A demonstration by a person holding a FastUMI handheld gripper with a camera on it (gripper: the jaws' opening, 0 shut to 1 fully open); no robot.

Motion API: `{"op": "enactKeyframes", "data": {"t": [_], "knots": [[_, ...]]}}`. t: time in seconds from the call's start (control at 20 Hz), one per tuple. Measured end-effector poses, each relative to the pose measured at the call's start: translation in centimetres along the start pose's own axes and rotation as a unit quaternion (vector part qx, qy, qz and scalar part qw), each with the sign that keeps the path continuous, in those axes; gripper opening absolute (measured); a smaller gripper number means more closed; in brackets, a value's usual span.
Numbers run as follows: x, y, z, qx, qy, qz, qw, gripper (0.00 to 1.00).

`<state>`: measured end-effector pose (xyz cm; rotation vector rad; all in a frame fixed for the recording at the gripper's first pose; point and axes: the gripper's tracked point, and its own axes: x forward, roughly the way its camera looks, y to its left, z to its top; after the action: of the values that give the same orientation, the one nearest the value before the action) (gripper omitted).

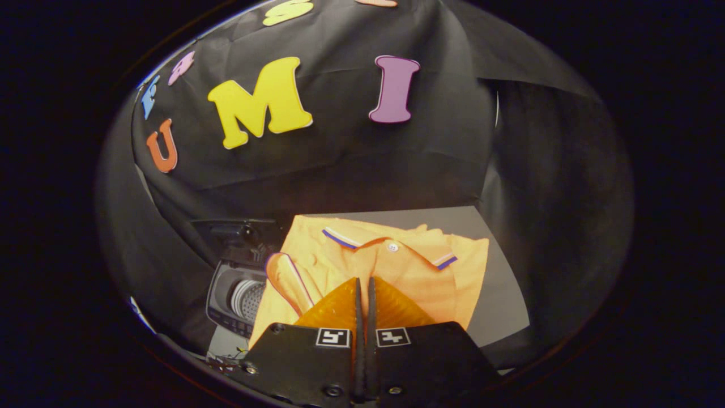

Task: Put the clothes into the washing machine and then close the washing machine lid.

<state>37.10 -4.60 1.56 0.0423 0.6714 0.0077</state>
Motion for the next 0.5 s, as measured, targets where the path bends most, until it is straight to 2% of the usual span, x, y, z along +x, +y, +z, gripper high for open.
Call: {"op": "enactKeyframes", "data": {"t": [0.5], "knots": [[-1.9, 9.1, 3.6, -0.038, -0.028, 0.048, 0.998, 0.04]]}}
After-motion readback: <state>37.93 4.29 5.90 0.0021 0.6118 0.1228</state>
